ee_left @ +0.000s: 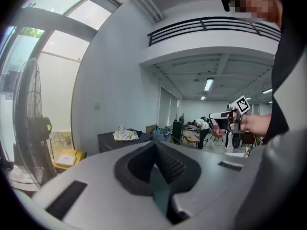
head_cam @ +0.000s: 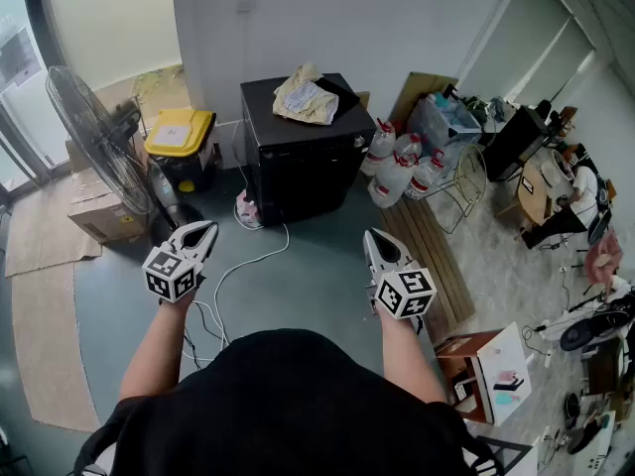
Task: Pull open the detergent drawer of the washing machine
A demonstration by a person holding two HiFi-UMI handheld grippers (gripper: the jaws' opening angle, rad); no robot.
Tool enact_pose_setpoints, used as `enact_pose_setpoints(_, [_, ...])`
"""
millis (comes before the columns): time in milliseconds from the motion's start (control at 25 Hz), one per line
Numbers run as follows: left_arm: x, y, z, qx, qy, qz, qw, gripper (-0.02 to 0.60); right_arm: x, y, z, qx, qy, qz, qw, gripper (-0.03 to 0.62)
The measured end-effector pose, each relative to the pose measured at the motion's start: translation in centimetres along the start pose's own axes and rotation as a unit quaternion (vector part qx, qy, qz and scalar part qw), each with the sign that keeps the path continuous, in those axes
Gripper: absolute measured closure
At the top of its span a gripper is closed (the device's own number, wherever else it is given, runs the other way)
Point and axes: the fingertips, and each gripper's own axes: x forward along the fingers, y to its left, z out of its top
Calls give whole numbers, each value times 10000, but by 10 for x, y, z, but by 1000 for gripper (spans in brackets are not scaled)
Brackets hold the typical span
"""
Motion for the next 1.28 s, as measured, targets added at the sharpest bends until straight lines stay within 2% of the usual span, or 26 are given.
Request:
enact_pose_setpoints(640, [5,-13,1,124,164,-315,9993,572,3,7,-4,175,-53,-74,9998,594])
enact_pose_setpoints(920, [8,-6,-7,5,238,-297,9993,572,12,1,-14,172,118,-112,9997,594])
enact_pose_setpoints(1280, [34,1,-16,-68,384,-206,9990,572,39,-20,-30,203,290,57,9994,594])
